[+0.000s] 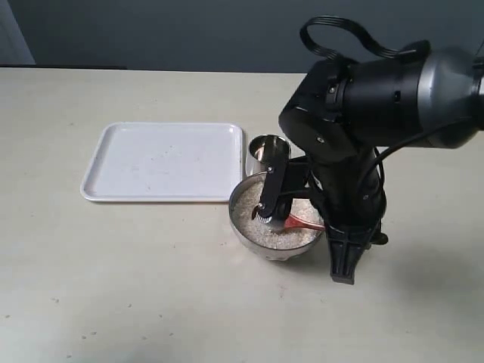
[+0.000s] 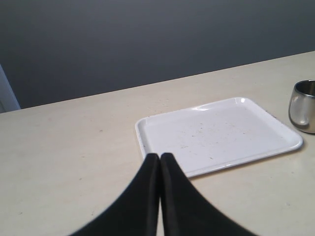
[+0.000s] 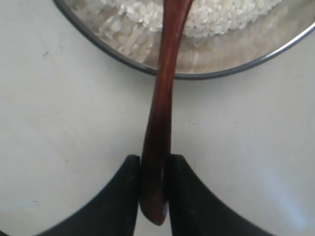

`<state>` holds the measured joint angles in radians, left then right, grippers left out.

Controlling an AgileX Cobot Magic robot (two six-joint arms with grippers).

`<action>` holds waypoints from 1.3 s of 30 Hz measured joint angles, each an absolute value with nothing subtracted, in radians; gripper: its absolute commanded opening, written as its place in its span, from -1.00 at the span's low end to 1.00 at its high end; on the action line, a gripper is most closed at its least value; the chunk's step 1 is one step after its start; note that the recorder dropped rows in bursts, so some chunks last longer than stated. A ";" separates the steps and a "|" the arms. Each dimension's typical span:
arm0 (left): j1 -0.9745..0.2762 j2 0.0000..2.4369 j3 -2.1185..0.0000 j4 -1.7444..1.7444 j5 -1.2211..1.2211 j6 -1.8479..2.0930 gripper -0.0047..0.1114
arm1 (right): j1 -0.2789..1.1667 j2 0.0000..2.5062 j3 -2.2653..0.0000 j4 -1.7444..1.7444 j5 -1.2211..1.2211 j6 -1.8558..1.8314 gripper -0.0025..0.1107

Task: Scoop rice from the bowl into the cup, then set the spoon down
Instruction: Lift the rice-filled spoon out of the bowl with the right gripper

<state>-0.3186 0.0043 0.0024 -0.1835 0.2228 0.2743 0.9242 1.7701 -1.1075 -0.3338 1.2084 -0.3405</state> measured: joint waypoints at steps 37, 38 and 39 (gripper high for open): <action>-0.319 0.004 0.002 -0.184 0.223 0.274 -0.91 | 0.854 1.709 -1.107 -0.166 1.184 -0.360 -0.97; -0.319 0.004 0.002 -0.184 0.223 0.274 -0.91 | 0.854 1.709 -1.107 -0.162 1.184 -0.360 -0.97; -0.319 0.004 0.002 -0.184 0.223 0.274 -0.91 | 0.850 1.709 -1.107 -0.156 1.184 -0.360 -0.97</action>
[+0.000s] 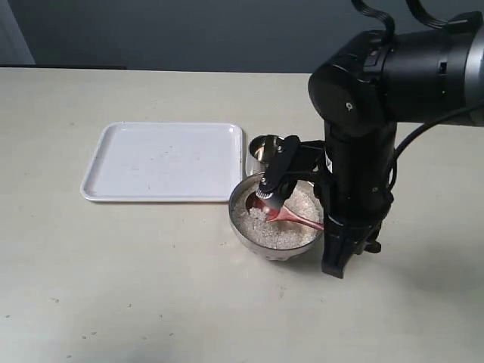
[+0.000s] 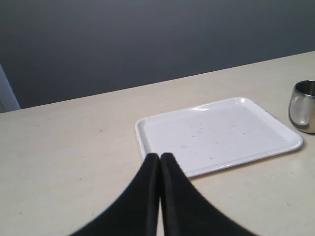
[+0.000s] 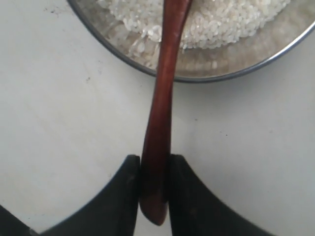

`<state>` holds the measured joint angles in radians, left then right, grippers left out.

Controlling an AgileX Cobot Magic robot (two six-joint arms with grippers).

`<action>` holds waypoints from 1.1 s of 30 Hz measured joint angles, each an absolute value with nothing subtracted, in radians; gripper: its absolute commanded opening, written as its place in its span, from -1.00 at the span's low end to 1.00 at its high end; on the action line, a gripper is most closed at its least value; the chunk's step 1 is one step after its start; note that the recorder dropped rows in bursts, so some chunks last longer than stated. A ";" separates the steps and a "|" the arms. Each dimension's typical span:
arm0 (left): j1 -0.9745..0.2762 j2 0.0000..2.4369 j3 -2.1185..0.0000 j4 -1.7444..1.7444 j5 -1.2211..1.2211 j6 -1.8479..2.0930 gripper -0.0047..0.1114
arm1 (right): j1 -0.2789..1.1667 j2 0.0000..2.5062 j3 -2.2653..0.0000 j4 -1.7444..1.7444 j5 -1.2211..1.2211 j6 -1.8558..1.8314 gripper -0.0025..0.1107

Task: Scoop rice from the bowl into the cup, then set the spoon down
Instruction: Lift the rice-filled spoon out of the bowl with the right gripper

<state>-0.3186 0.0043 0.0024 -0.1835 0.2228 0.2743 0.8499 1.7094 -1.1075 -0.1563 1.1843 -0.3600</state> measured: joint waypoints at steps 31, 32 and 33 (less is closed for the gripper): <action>-0.319 0.004 0.002 -0.184 0.223 0.274 -0.91 | 0.677 1.709 -1.114 -0.070 1.015 -0.360 -0.97; -0.319 0.004 0.002 -0.184 0.223 0.274 -0.91 | 0.672 1.709 -1.122 -0.070 1.011 -0.360 -0.97; -0.319 0.004 0.002 -0.184 0.223 0.274 -0.91 | 0.665 1.709 -1.133 -0.070 1.006 -0.360 -0.97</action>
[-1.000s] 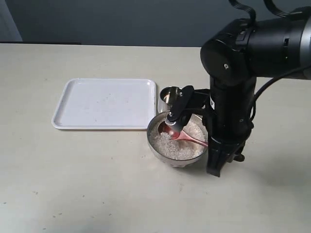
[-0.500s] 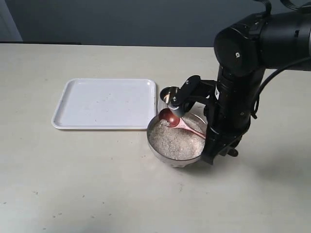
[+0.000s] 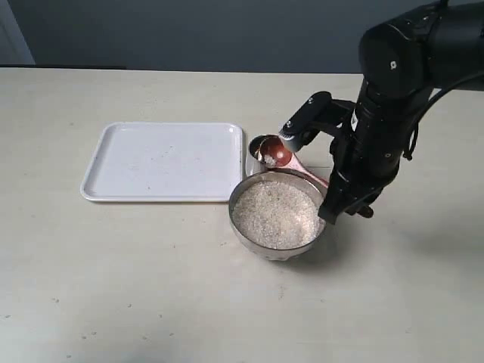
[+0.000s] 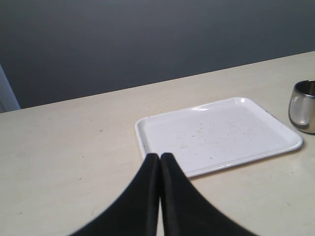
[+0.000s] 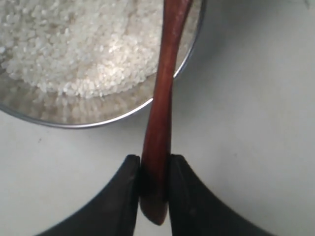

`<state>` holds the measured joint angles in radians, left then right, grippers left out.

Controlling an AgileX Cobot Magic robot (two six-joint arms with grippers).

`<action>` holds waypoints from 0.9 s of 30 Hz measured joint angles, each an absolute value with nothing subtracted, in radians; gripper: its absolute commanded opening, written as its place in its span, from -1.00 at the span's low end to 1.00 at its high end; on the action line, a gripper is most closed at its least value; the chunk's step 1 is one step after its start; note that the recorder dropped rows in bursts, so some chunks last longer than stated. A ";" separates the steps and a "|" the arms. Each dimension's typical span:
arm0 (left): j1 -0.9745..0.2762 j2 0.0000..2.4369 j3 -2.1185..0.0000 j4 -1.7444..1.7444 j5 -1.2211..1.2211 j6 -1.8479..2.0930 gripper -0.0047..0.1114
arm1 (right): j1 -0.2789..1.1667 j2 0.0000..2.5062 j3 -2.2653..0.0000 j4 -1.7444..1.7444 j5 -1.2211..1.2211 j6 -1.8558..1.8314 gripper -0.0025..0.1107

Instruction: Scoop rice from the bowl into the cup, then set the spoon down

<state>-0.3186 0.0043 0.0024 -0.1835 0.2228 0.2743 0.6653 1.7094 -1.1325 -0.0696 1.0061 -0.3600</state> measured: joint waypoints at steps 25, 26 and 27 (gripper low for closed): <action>-0.319 0.004 0.002 -0.184 0.223 0.274 -0.91 | 0.634 1.827 -1.313 -0.227 1.064 -0.384 -0.97; -0.319 0.004 0.002 -0.184 0.223 0.274 -0.91 | 0.634 1.827 -1.313 -0.232 1.064 -0.384 -0.97; -0.319 0.004 0.002 -0.184 0.223 0.274 -0.91 | 0.634 1.827 -1.313 -0.235 1.064 -0.384 -0.97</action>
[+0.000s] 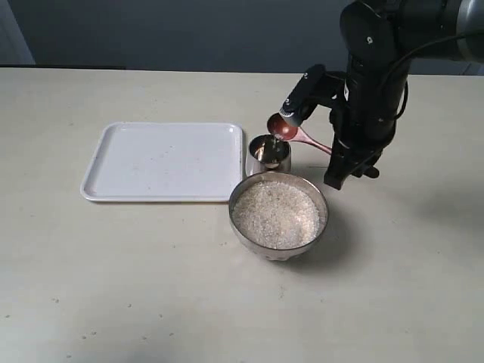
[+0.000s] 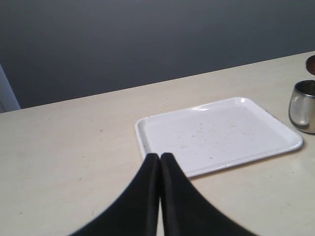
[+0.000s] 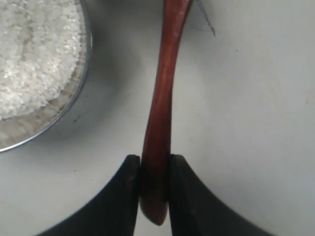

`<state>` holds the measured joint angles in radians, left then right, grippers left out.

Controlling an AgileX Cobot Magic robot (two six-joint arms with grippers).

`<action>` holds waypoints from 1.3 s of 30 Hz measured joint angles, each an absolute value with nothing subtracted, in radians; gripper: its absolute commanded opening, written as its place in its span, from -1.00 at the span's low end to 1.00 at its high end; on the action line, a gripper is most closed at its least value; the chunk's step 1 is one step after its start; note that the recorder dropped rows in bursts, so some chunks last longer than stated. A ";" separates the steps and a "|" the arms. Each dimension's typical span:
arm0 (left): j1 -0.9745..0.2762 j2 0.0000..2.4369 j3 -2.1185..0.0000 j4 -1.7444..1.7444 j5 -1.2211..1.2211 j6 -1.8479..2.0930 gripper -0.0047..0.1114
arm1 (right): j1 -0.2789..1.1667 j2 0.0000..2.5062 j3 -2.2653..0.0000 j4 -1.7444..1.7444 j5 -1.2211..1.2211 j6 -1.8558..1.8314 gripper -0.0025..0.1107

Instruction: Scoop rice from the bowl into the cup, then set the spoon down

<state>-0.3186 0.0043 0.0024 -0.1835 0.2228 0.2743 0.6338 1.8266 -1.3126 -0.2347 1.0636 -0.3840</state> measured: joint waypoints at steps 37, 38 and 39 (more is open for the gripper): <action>-0.319 0.004 0.002 -0.184 0.223 0.274 -0.91 | 0.757 1.827 -1.313 -0.588 1.047 -0.292 -0.97; -0.319 0.004 0.002 -0.184 0.223 0.274 -0.91 | 0.757 1.827 -1.313 -0.588 1.047 -0.292 -0.97; -0.319 0.004 0.002 -0.184 0.223 0.274 -0.91 | 0.757 1.827 -1.313 -0.588 1.047 -0.290 -0.97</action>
